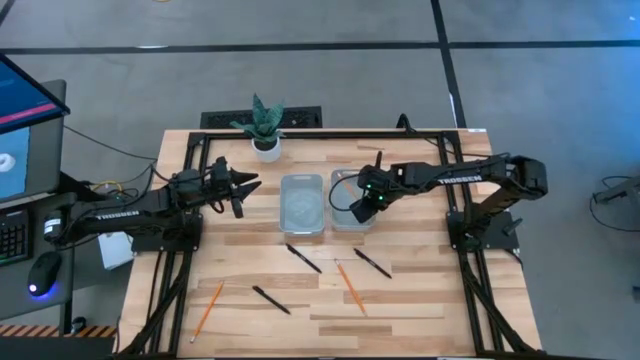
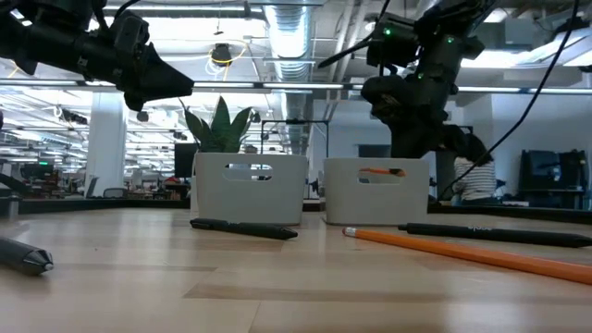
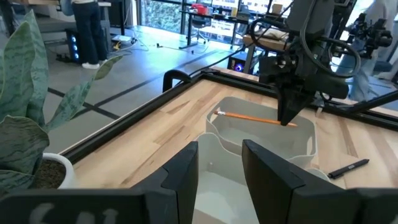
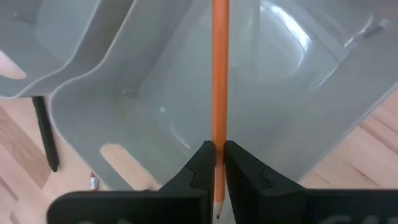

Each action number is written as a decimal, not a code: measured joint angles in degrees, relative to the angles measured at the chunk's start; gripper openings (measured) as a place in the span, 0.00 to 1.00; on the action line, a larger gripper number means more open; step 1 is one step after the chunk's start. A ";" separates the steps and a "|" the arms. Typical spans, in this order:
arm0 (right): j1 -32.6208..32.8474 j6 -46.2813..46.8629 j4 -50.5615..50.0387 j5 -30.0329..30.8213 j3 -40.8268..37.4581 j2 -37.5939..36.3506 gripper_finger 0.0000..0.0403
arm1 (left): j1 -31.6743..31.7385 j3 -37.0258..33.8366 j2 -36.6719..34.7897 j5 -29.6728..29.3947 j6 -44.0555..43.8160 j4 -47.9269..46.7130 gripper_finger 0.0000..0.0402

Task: Sort pens & pencils
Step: Put the top right orange pencil into the right gray bin, then put the top right black pen into the left gray bin

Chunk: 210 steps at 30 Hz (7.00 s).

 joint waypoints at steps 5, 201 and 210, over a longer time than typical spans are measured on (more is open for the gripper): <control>0.00 -0.55 -0.14 0.00 0.01 0.00 0.13 | 0.00 0.00 0.00 0.00 0.17 0.02 0.29; 24.12 -13.37 -18.50 6.70 19.85 18.93 0.16 | 0.00 0.00 1.90 0.44 0.89 -4.20 0.29; 20.18 -20.36 -19.76 7.66 26.45 18.89 0.16 | -0.02 0.00 1.90 0.44 0.89 -4.22 0.29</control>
